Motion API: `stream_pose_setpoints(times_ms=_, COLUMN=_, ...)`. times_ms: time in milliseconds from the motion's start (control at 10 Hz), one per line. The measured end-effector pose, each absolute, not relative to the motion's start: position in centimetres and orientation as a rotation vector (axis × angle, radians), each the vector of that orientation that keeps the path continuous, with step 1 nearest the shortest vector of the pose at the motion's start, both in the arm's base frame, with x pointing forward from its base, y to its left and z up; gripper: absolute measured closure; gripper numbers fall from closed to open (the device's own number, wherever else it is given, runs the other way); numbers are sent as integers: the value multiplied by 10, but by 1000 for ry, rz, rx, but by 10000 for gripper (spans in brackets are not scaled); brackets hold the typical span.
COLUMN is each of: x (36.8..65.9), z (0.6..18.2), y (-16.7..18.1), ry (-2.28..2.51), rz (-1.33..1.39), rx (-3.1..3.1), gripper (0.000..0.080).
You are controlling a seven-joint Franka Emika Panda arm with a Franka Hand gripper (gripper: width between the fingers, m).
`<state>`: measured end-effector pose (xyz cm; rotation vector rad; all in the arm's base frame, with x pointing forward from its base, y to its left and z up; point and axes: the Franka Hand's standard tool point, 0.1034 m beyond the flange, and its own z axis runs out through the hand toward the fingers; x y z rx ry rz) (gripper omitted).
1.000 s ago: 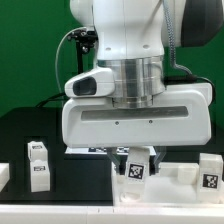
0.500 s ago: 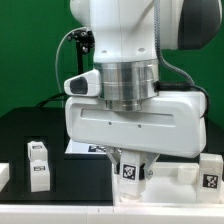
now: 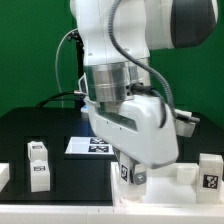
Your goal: Assemble square table
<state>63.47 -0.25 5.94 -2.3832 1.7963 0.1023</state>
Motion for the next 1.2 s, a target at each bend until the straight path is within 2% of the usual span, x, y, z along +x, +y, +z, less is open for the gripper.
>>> stream_pose_setpoints(times_ms=300, x=635, z=59, y=-2, ry=1825, rz=106, rx=-2360, gripper=532)
stream_pose_setpoints(times_ms=400, x=635, z=60, y=-2, ry=1798, rz=101, rx=-2384, gripper=330)
stream_pose_setpoints(times_ms=500, x=637, z=64, y=-1, ry=1641, rz=69, rx=-2514, gripper=207)
stream_pose_setpoints(times_ms=600, x=639, z=71, y=-2, ry=1340, rz=33, rx=-2688, gripper=207)
stream_pose_setpoints(times_ms=700, x=642, z=78, y=-2, ry=1088, rz=1, rx=-2801, gripper=162)
stream_pose_setpoints(times_ms=1100, x=641, z=75, y=-3, ry=711, rz=-24, rx=-2920, gripper=151)
stream_pose_setpoints(times_ms=1200, x=643, z=75, y=-3, ry=394, rz=-72, rx=-2991, gripper=151)
